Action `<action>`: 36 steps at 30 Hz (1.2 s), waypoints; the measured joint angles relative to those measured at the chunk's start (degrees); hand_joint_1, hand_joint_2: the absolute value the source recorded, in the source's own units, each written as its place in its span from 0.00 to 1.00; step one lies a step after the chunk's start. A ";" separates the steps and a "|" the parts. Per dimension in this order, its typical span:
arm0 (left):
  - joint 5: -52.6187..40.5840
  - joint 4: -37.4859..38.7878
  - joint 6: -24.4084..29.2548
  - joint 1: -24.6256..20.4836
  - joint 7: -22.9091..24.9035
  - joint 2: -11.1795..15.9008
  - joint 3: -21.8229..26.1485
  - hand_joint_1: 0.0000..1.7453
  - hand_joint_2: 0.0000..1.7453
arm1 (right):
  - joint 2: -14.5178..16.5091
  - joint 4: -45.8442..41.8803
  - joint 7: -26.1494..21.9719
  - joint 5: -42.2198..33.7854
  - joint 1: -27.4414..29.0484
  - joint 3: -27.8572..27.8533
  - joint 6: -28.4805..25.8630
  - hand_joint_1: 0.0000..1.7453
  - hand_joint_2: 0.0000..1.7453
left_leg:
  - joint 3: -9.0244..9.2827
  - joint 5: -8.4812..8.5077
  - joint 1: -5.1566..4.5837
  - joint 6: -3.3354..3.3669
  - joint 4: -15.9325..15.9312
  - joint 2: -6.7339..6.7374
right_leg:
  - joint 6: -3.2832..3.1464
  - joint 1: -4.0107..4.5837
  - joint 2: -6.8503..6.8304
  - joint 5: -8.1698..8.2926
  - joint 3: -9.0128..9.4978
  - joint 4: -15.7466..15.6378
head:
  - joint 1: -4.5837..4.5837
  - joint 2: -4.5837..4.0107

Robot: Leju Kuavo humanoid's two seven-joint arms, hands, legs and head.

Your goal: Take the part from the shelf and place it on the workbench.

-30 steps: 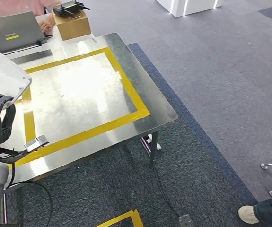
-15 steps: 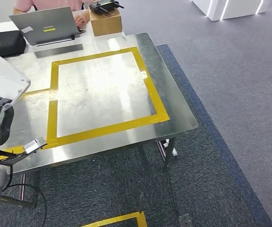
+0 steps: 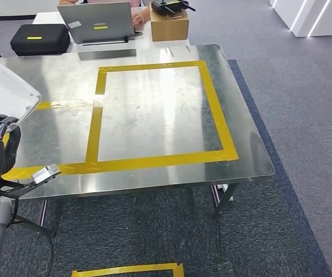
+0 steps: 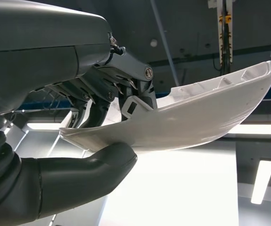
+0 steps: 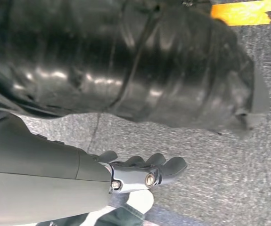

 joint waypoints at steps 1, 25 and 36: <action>-0.14 0.16 0.00 -0.22 0.04 -0.03 -0.10 1.00 1.00 | 0.00 0.00 -0.02 0.01 -0.08 0.00 0.08 0.00 0.00 | -0.03 -0.09 -0.04 -0.28 0.11 -0.12 | -0.26 0.02 0.18 0.96 1.23 -2.69 | -0.02 0.01; -1.34 14.28 -1.98 -11.42 10.86 0.22 -13.50 1.00 1.00 | 0.02 0.25 1.01 0.58 -1.32 0.36 3.37 0.00 0.00 | 0.10 0.15 -0.05 -1.32 -0.25 -0.29 | -1.13 0.24 0.46 1.15 2.37 -4.50 | -0.04 0.00; -1.97 25.36 -7.60 -18.32 15.90 0.18 -19.51 1.00 1.00 | 0.02 0.40 1.24 0.75 -1.83 0.72 3.48 0.00 0.00 | 0.08 0.13 -0.15 -1.28 -0.17 -0.30 | -1.08 0.14 0.52 1.21 2.35 -4.50 | -0.06 0.00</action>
